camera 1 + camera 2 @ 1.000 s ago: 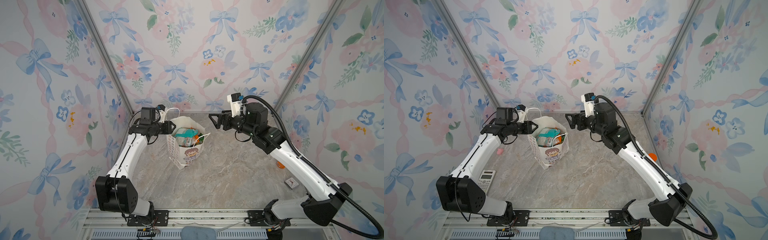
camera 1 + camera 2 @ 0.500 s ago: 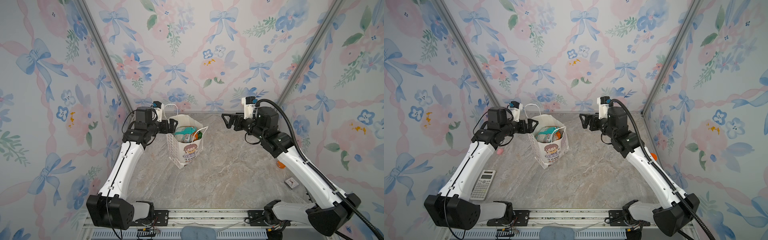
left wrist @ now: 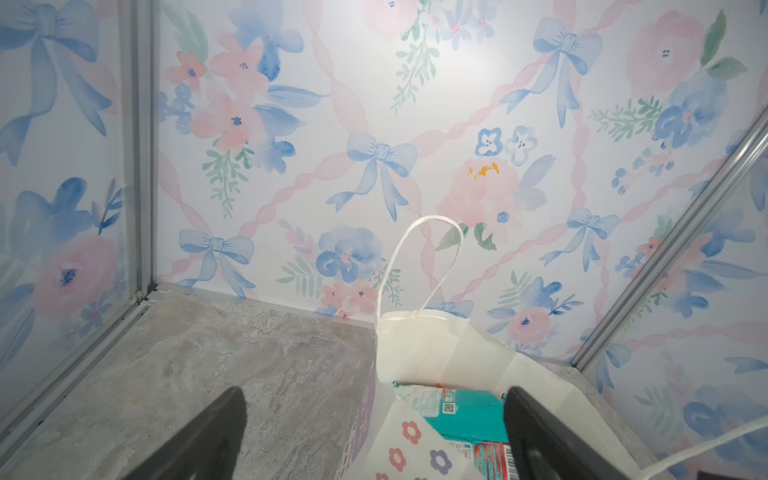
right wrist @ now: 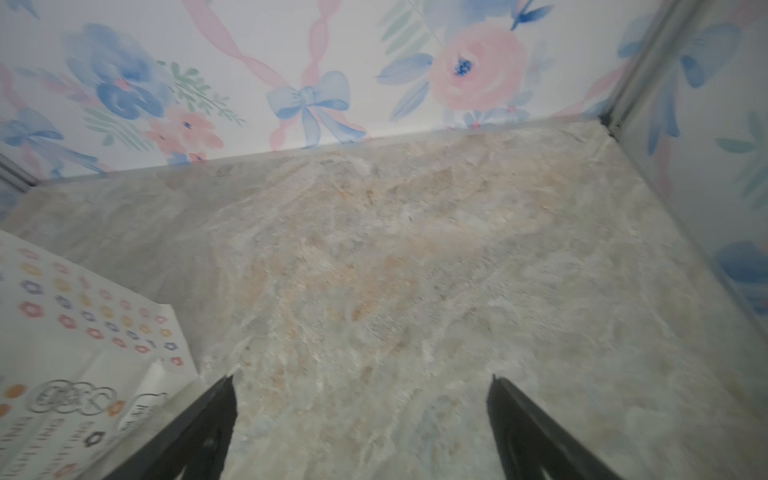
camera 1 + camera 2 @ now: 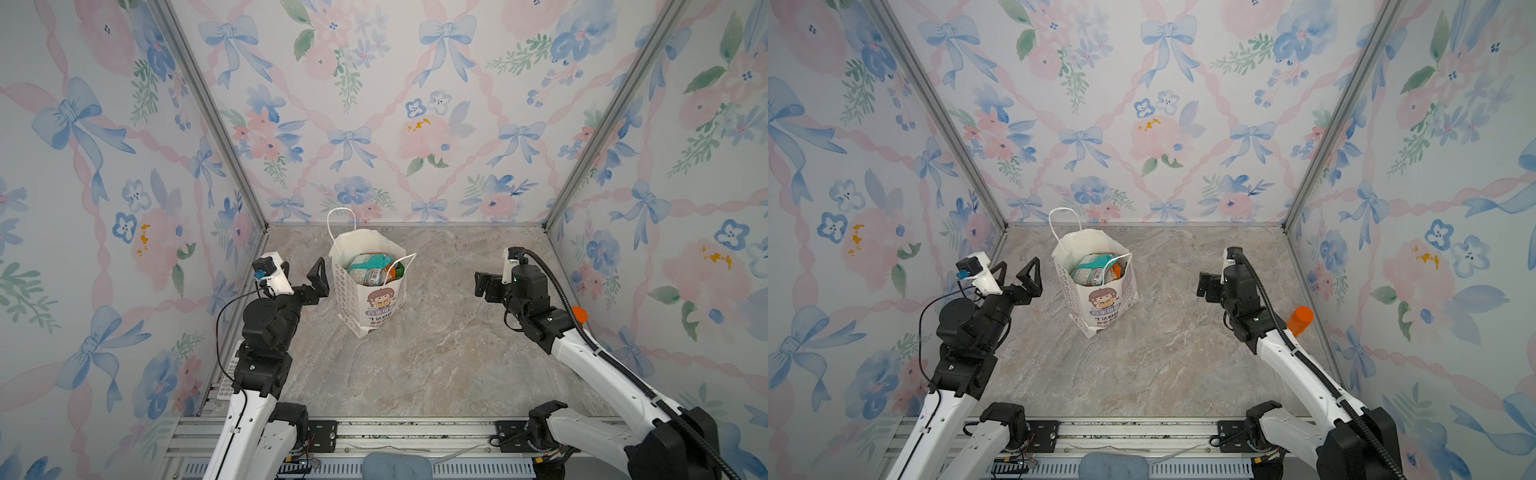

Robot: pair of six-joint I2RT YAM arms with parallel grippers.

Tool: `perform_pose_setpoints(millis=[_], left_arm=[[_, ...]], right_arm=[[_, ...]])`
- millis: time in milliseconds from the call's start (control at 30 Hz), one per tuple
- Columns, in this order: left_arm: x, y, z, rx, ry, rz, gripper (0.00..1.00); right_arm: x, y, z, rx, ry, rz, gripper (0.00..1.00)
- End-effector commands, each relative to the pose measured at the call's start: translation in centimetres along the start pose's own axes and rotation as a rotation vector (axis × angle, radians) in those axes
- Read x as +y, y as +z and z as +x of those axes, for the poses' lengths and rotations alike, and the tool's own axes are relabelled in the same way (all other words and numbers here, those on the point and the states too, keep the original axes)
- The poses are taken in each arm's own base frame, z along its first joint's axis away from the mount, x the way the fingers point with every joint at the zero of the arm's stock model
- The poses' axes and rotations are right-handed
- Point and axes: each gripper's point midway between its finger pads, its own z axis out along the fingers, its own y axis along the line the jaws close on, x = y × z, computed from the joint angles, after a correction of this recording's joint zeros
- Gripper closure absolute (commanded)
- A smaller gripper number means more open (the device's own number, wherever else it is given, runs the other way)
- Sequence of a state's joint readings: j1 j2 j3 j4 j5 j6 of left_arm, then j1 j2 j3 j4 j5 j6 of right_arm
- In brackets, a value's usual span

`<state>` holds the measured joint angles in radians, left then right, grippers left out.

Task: Place the snacks into the paper bag
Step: Reset both arms

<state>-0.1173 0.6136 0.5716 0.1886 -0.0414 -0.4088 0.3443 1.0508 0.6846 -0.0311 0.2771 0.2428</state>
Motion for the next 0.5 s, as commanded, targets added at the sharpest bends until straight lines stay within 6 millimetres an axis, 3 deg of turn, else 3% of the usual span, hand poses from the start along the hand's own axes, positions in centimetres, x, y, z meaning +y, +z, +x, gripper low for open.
perform_pose_setpoints(millis=[0,100,200,333,467], left_arm=[[2.2,0.3,-0.2,-0.112,-0.058,-0.092,0.02],[4.0,1.0,2.8,-0.042,-0.004,-0.166,0.02],[6.4,1.2,5.4,0.012,0.078,-0.272,0.02],[9.2,0.8,8.3,0.03,0.188,-0.377,0.02],[10.6,0.8,11.2,0.062,0.269,-0.402,0.02]], right_arm=[[-4.2,-0.9,-1.0,-0.209,-0.085,0.188,0.03],[-7.1,-0.1,1.3,-0.186,-0.129,0.301,0.03],[-8.5,1.1,3.0,-0.172,-0.136,0.34,0.03],[-8.6,3.1,3.9,-0.222,-0.153,0.332,0.03],[-8.2,5.0,4.2,-0.284,-0.179,0.312,0.04]])
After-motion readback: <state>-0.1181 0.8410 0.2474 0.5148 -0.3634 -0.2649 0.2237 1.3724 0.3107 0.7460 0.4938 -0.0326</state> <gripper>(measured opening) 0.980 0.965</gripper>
